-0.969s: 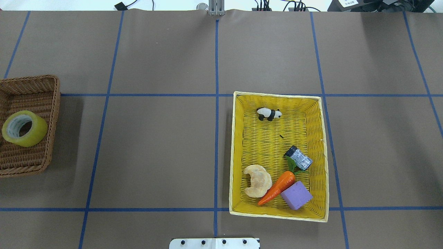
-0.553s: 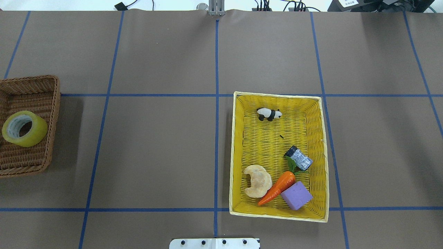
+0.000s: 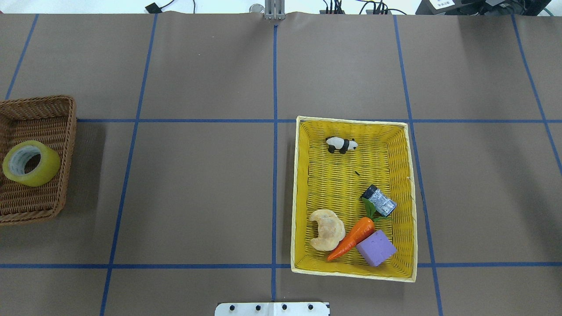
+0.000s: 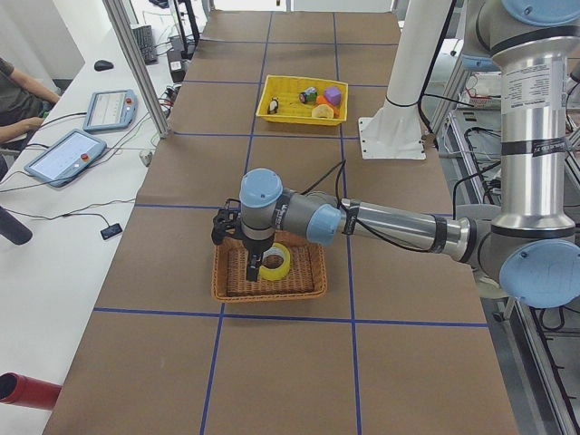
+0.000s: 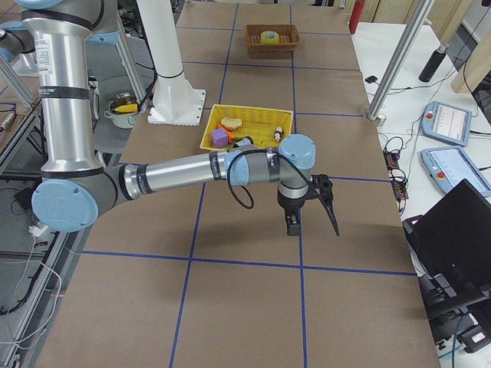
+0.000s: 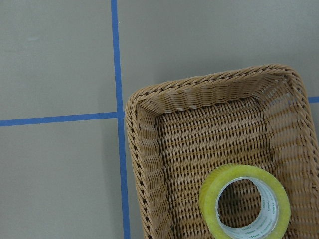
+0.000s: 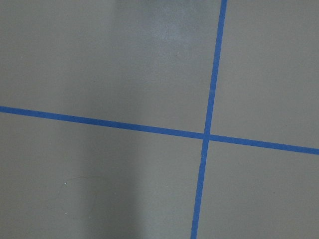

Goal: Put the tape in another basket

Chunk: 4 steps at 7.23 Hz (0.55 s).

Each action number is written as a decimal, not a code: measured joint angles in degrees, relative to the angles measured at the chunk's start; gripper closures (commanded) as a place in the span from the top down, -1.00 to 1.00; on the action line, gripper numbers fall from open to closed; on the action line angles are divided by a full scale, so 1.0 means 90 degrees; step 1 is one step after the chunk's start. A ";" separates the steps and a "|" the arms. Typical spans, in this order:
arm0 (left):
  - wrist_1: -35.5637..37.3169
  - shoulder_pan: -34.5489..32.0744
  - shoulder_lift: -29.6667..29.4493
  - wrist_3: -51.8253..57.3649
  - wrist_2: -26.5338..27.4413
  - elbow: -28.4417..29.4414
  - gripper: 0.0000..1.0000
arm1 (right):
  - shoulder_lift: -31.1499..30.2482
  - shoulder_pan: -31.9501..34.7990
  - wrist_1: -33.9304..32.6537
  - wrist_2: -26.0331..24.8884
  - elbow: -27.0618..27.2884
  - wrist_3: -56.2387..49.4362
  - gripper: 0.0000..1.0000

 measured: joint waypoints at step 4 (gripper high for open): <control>-0.0006 0.0013 -0.0156 0.0023 -0.0020 0.0017 0.96 | 0.0045 -0.0002 0.0029 0.0135 0.0063 0.0011 1.00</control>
